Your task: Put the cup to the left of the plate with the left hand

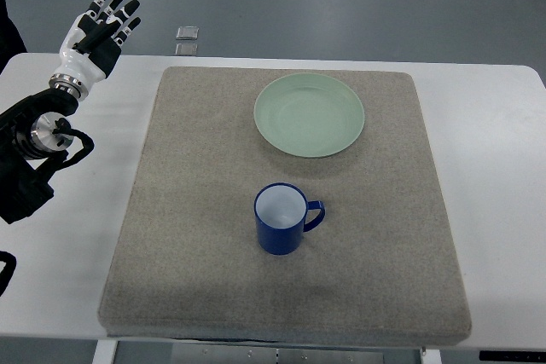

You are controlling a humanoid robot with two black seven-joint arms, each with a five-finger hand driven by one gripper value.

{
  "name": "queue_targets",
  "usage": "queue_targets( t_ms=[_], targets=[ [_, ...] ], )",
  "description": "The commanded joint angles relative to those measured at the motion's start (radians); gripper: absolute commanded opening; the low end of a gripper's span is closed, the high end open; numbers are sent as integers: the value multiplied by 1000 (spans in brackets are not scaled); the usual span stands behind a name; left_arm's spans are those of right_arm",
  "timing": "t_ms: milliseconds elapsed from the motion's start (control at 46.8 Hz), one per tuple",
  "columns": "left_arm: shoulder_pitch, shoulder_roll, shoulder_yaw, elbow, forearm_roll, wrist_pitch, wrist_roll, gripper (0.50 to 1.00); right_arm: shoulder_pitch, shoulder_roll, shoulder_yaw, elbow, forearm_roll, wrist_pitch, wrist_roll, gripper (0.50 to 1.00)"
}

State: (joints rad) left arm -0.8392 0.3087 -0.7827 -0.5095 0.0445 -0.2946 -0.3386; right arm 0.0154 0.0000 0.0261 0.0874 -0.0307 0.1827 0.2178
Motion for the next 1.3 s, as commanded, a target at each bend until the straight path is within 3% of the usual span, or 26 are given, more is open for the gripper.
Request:
queue_targets(
  t_ms=[0, 556, 1005, 1283],
  targets=[
    [0, 0, 0, -4, 2, 0, 0, 996, 0, 0, 0, 0, 0, 0, 0, 932],
    [-6, 1, 16, -1, 15, -3, 1, 996, 0, 0, 0, 0, 0, 0, 0, 932],
    [-6, 16, 55, -12, 54, -90, 10, 996, 0, 0, 0, 0, 0, 0, 0, 932],
    [8, 58, 120, -96, 120, -121, 10, 996, 0, 0, 0, 0, 0, 0, 0, 932]
  ],
)
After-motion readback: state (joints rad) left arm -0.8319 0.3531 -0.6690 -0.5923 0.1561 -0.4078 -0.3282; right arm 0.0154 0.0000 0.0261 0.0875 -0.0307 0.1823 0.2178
